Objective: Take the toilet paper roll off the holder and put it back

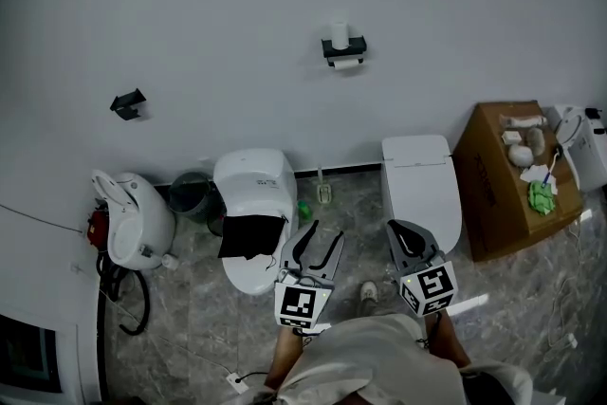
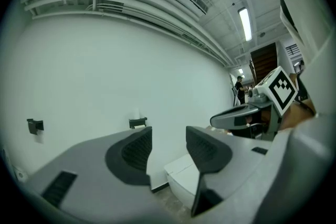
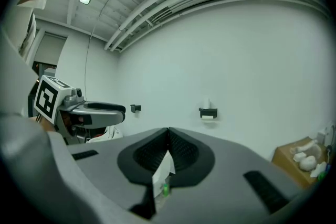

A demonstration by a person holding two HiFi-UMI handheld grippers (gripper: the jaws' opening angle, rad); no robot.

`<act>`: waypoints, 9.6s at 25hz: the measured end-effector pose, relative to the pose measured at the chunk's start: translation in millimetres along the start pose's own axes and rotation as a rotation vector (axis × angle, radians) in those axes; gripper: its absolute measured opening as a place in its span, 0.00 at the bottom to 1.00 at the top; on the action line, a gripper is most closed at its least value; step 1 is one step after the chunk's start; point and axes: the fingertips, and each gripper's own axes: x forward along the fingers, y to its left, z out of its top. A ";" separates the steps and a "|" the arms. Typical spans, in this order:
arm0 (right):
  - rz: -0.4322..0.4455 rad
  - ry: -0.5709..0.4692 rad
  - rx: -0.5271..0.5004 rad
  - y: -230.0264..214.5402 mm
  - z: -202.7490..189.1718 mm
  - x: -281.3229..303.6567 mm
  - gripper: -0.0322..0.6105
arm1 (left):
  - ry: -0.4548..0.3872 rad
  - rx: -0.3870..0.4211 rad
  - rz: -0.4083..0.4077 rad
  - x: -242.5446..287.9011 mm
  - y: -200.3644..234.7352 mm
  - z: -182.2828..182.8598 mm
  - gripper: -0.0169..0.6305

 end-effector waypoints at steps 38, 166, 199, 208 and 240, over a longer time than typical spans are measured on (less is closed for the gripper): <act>0.122 0.003 0.061 -155.7 5.6 128.6 0.05 | 0.084 0.020 0.113 185.4 36.7 3.2 0.35; 0.106 0.031 0.067 -355.6 57.2 510.0 0.05 | 0.098 0.008 0.036 556.9 288.3 -23.3 0.35; 0.120 0.036 0.090 -379.4 52.9 527.3 0.05 | 0.164 -0.029 -0.039 618.1 285.7 -28.6 0.53; 0.106 0.039 0.096 -384.9 51.1 526.7 0.05 | 0.195 -0.014 -0.047 627.0 283.4 -33.7 0.53; 0.092 0.039 0.085 -376.8 52.9 516.6 0.05 | 0.231 0.032 -0.020 629.6 286.9 -39.5 0.49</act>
